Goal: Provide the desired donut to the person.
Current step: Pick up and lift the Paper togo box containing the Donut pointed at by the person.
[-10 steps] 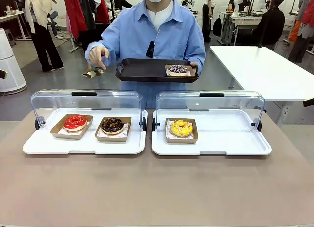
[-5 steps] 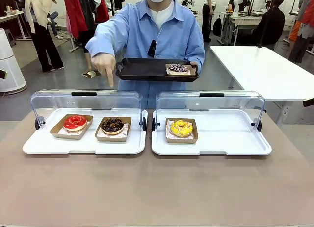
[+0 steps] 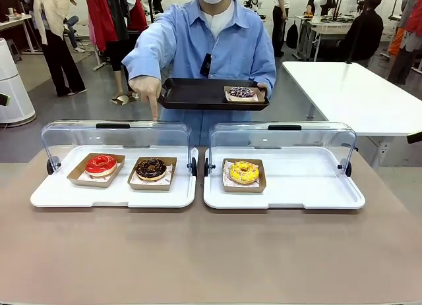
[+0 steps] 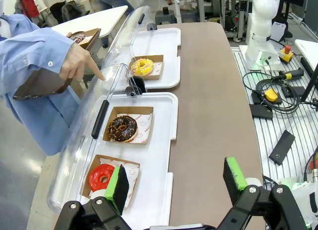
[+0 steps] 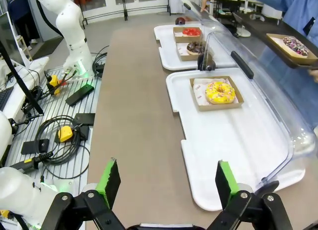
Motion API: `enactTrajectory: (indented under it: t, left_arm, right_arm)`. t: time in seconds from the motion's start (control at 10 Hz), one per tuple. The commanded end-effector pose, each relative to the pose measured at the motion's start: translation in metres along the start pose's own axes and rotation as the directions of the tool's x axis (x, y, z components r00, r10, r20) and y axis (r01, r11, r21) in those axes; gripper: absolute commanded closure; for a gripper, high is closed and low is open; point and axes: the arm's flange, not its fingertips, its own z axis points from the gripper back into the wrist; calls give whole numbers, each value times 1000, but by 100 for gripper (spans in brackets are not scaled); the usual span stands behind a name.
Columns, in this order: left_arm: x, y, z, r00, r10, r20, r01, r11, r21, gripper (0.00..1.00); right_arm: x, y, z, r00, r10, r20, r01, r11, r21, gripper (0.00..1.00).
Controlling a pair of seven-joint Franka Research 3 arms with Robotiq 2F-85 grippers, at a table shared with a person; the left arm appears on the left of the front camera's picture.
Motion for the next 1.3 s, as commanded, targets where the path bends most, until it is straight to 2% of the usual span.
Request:
enactTrajectory:
  t: [0.0,0.5,0.6,0.7,0.8,0.9,1.0,1.1,1.2]
  left_arm:
    - [0,0,1,1000,-19,17,19,1000,0,0]
    - [0,0,0,1000,0,0,0,1000,0,0]
    - [9,-2,-1,996,-12,-84,13,1000,16,0]
    - [28,-5,-6,990,-37,-138,48,996,80,0]
    - [48,-9,-16,973,-69,-222,87,993,76,0]
    - [66,-16,-39,917,-96,-387,113,993,21,0]
    - [77,-23,-65,837,-139,-529,118,990,-73,0]
    - [81,-30,-94,754,-187,-630,113,981,-156,0]
    - [82,-34,-123,696,-226,-681,101,970,-219,0]
  right_arm:
    - [1,1,-1,1000,5,4,-5,1000,-2,0]
    - [1,1,-1,1000,5,4,-5,1000,-2,0]
    - [1,1,-1,1000,5,4,-5,1000,-2,0]
    - [1,1,-1,1000,5,4,-5,1000,-2,0]
    - [1,1,-1,1000,5,4,-5,1000,-2,0]
    - [1,1,-1,1000,5,4,-5,1000,-2,0]
    - [1,1,-1,1000,5,4,-5,1000,-2,0]
    - [1,1,-1,1000,5,4,-5,1000,-2,0]
    - [1,1,-1,1000,5,4,-5,1000,-2,0]
